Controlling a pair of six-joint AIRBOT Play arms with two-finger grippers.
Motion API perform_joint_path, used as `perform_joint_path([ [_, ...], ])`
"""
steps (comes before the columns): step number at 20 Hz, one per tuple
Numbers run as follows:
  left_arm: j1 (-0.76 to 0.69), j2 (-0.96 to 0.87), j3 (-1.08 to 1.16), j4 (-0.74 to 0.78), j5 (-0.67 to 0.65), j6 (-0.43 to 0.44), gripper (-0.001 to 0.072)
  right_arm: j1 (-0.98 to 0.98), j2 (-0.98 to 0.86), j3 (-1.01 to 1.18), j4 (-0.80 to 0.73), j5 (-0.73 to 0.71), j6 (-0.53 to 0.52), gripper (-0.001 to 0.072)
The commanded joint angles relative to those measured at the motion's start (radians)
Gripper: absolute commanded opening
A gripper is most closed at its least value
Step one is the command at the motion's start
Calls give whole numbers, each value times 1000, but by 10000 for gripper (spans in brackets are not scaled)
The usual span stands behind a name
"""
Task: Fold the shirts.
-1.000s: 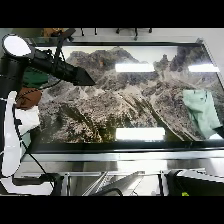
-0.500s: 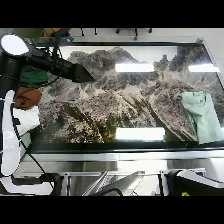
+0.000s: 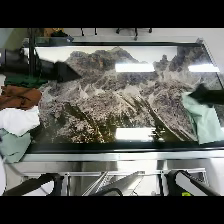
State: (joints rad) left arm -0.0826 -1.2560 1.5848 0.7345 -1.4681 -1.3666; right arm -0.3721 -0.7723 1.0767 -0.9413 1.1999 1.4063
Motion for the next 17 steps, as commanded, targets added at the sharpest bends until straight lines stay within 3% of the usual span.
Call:
perform_joint_path([
  [1, 4, 275, -430, 3, 119, 28, 12, 321, 56, -198, -68, -77, 42, 22],
  [4, 6, 500, -762, 6, 167, 30, 12, 439, 80, -311, -69, -138, 61, 22],
  [7, 27, 619, -916, 4, 168, 23, 13, 455, 79, -318, -68, -141, 60, 22],
  [17, 63, 790, -994, -2, 178, 12, 12, 455, 79, -318, -68, -122, 61, 23],
])
